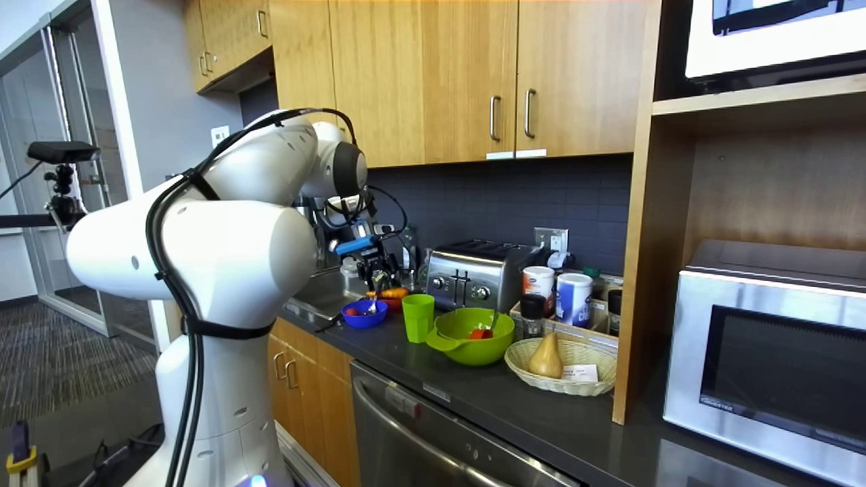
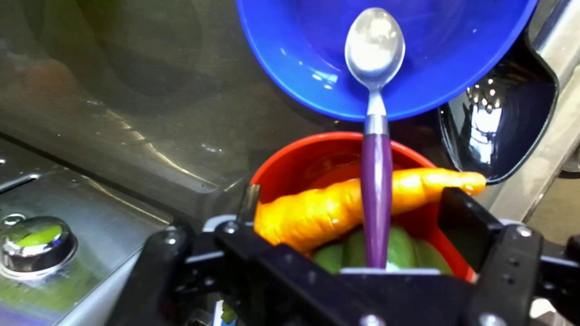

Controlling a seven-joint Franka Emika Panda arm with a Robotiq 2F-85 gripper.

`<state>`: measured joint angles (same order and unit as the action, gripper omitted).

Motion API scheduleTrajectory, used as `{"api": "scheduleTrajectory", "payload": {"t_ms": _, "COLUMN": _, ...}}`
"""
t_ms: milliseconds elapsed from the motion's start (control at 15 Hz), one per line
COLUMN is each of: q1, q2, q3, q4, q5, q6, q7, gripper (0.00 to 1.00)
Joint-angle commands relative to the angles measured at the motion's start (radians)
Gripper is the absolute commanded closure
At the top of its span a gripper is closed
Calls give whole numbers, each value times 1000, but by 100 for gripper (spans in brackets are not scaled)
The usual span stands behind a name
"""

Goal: Move the spoon from the blue bowl into the green bowl

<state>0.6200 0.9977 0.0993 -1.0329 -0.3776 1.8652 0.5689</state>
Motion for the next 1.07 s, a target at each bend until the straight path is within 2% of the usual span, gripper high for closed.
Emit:
{"api": "scheduleTrajectory", "payload": {"t_ms": 0, "q1": -7, "q2": 32, "q3": 9, "q4": 67, "q5": 18, "q6": -41, "q7": -28, "gripper": 16}}
{"api": "scheduleTrajectory", "payload": {"t_ms": 67, "q1": -7, "q2": 35, "q3": 9, "q4": 73, "q5": 18, "q6": -44, "q7": -29, "gripper": 27}}
{"api": "scheduleTrajectory", "payload": {"t_ms": 200, "q1": -9, "q2": 37, "q3": 9, "q4": 82, "q5": 18, "q6": -50, "q7": -32, "gripper": 39}}
{"api": "scheduleTrajectory", "payload": {"t_ms": 400, "q1": -10, "q2": 42, "q3": 10, "q4": 97, "q5": 18, "q6": -57, "q7": -34, "gripper": 65}}
{"api": "scheduleTrajectory", "payload": {"t_ms": 733, "q1": -15, "q2": 45, "q3": 14, "q4": 110, "q5": 21, "q6": -57, "q7": -38, "gripper": 100}}
{"api": "scheduleTrajectory", "payload": {"t_ms": 1000, "q1": -19, "q2": 39, "q3": 15, "q4": 112, "q5": 21, "q6": -57, "q7": -36, "gripper": 96}}
